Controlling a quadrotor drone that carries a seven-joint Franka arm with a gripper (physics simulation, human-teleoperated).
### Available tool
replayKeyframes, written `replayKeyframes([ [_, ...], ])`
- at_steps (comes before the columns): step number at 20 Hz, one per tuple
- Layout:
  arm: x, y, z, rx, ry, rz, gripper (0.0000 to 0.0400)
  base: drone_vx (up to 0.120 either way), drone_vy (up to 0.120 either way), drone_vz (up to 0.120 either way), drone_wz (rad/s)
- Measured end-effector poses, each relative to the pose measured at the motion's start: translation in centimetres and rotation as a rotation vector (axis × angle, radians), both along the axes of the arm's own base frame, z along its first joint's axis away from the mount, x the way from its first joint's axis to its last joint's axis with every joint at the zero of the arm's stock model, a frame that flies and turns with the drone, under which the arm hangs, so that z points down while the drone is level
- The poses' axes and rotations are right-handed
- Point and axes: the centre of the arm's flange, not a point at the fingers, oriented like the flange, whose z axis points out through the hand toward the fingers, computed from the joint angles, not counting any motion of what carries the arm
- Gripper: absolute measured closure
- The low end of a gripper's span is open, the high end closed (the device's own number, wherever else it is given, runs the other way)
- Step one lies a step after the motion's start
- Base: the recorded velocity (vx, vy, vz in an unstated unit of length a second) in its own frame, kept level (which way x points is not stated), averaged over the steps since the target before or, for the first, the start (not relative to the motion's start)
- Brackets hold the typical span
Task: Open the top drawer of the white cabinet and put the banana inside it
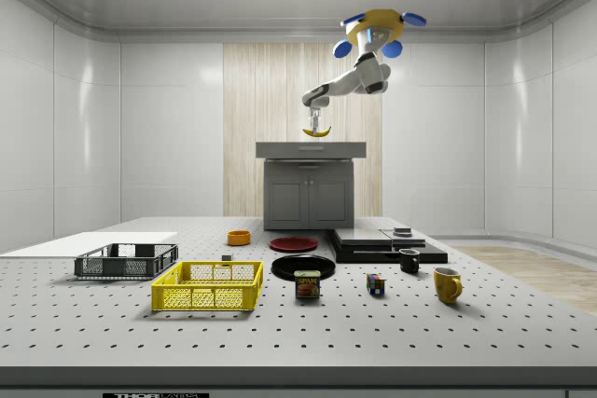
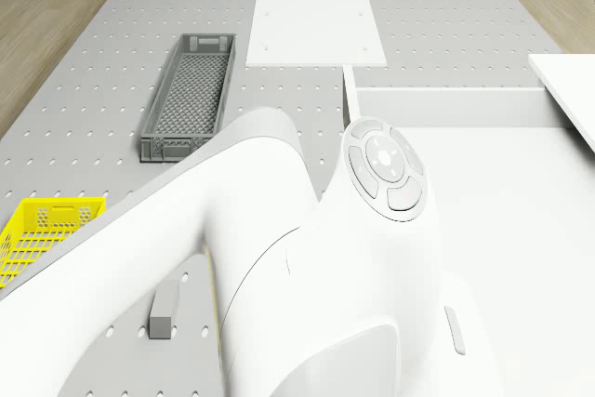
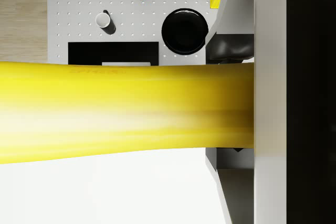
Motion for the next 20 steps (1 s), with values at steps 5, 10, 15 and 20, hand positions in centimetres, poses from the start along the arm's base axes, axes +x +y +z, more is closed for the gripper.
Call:
replayKeyframes([
  [5, 0.0, 0.0, 0.0, 0.0, 0.0, 0.0, 0.0207, 0.0, -0.12, 0.0, 0.0],
  [10, 0.0, 0.0, 0.0, 0.0, 0.0, 0.0, 0.0207, 0.0, -0.12, 0.0, 0.0],
  [15, 0.0, 0.0, 0.0, 0.0, 0.0, 0.0, 0.0207, 0.0, -0.12, -0.056, 0.0],
  [20, 0.0, 0.0, 0.0, 0.0, 0.0, 0.0, 0.0207, 0.0, -0.12, -0.096, 0.0],
])
